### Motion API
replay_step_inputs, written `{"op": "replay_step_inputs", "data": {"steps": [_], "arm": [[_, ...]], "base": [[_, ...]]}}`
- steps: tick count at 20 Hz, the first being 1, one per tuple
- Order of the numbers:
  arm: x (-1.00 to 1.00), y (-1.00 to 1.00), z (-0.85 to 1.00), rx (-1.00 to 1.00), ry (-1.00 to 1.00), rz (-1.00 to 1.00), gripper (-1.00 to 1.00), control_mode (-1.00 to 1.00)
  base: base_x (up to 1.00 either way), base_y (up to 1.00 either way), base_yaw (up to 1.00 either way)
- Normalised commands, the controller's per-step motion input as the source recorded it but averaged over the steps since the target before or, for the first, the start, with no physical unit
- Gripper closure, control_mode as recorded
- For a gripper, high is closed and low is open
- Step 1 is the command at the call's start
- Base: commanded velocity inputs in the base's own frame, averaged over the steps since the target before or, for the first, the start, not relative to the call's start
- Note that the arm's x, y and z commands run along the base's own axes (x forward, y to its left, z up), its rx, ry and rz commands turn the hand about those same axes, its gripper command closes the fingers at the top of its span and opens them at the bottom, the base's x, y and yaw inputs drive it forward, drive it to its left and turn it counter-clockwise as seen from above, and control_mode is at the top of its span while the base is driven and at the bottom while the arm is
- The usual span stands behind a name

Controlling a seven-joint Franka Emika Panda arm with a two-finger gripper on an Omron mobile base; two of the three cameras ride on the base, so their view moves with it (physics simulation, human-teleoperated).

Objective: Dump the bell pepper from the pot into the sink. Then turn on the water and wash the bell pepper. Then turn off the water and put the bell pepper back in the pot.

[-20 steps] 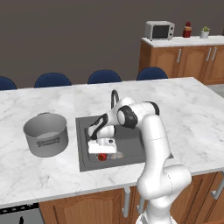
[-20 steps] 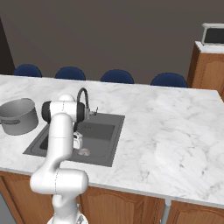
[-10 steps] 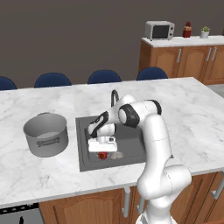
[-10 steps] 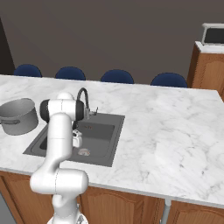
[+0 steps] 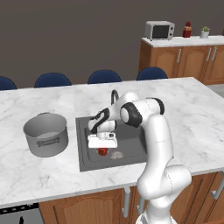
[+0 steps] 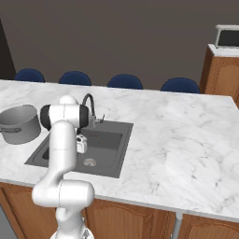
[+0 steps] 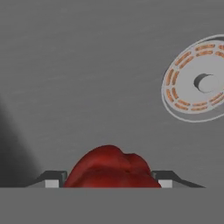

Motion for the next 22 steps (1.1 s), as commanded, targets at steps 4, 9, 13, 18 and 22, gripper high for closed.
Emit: {"op": "replay_step_inputs", "data": {"steps": [4,9,13,18,22], "arm": [[0.0,0.0,0.26,0.0,-0.08,0.0,1.0,-1.0],[0.0,0.0,0.16,0.0,-0.1,0.0,1.0,-1.0],[0.0,0.0,0.1,0.0,-0.13,0.0,1.0,-1.0],[0.0,0.0,0.17,0.0,-0.13,0.0,1.0,-1.0],[0.0,0.0,0.28,0.0,-0.11,0.0,1.0,-1.0]], "base": [[0.0,0.0,0.0],[0.0,0.0,0.0],[0.0,0.0,0.0],[0.0,0.0,0.0],[0.0,0.0,0.0]]}}
